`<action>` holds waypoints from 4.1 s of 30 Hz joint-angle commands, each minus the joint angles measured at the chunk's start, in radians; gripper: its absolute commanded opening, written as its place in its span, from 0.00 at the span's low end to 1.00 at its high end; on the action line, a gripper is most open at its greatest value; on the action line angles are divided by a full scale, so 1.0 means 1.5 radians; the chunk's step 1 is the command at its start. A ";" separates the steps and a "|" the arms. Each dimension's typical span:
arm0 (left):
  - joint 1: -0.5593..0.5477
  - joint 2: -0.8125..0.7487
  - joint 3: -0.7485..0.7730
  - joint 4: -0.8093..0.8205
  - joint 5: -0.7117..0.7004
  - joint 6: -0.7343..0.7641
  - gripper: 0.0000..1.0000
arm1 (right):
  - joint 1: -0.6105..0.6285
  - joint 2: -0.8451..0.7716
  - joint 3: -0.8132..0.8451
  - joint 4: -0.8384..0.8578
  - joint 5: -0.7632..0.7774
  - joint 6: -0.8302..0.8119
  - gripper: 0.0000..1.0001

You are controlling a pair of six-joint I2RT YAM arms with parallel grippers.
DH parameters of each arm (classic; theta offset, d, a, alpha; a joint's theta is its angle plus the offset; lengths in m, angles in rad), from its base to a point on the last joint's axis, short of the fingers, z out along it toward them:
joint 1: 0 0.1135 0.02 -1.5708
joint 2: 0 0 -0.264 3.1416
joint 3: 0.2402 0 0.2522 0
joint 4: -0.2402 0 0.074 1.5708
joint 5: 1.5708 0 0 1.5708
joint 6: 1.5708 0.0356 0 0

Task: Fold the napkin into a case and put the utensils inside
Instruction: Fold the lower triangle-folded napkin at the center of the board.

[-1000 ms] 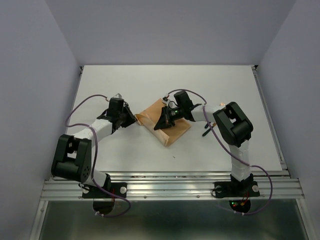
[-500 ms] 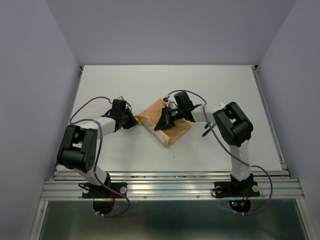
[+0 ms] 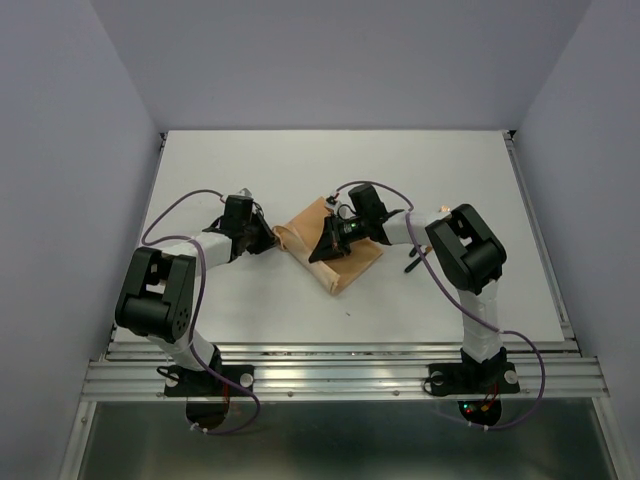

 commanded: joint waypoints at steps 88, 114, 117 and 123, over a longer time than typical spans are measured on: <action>-0.057 0.078 0.198 -0.109 -0.001 -0.003 0.34 | -0.005 -0.064 -0.012 -0.035 0.161 -0.049 0.01; -0.147 0.136 0.335 -0.324 -0.023 -0.034 0.66 | -0.005 -0.074 -0.032 -0.004 0.180 -0.048 0.01; -0.151 0.140 0.338 -0.333 -0.027 -0.038 0.66 | 0.002 -0.075 -0.033 -0.008 0.192 -0.061 0.01; -0.154 0.161 0.345 -0.337 -0.024 -0.040 0.66 | 0.008 -0.072 -0.041 -0.001 0.194 -0.068 0.01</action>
